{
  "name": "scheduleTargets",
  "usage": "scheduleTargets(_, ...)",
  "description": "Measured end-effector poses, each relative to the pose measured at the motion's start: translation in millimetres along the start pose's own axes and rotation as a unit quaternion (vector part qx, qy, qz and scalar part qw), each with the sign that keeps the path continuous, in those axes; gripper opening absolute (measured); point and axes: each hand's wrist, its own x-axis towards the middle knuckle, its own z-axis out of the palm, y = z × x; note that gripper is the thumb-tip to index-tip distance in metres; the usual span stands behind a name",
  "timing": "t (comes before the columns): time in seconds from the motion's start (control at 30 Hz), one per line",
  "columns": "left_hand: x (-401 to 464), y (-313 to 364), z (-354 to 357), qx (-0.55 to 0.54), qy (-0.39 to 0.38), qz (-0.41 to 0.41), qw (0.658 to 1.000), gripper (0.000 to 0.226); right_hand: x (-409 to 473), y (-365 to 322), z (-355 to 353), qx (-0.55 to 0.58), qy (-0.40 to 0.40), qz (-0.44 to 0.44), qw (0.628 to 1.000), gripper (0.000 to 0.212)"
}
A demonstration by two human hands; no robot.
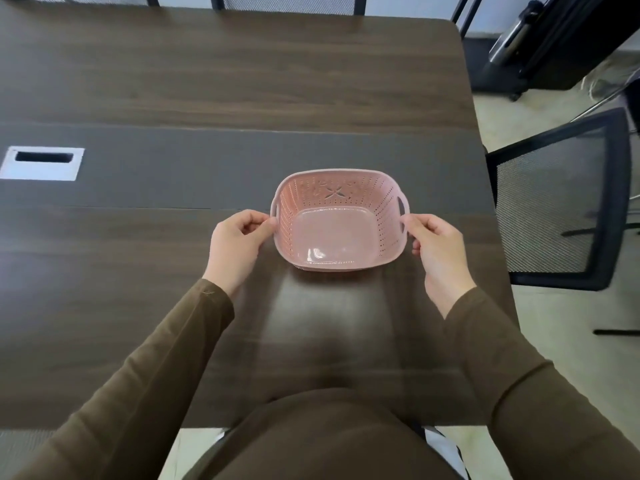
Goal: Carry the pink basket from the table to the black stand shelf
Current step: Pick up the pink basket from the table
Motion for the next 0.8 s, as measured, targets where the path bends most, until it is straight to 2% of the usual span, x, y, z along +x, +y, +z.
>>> scheduleTargets(0.5,-91.8,-24.5,30.7,-0.036,-0.011,0.016,0.999,0.010,-66.4,53.2,-73.0,0.006,0.015,0.005,1.000,0.013)
scheduleTargets(0.63,-117.2,-24.6,56.9,-0.028,0.009,0.012,0.999,0.014,-60.9,63.1,-102.5,-0.005,-0.002,0.003,1.000,0.013)
scheduleTargets(0.8,-164.1,-22.2,114.8,-0.024,0.073,0.013,0.997,0.015,-38.0,72.0,-159.3,-0.017,-0.069,-0.001,0.997,0.013)
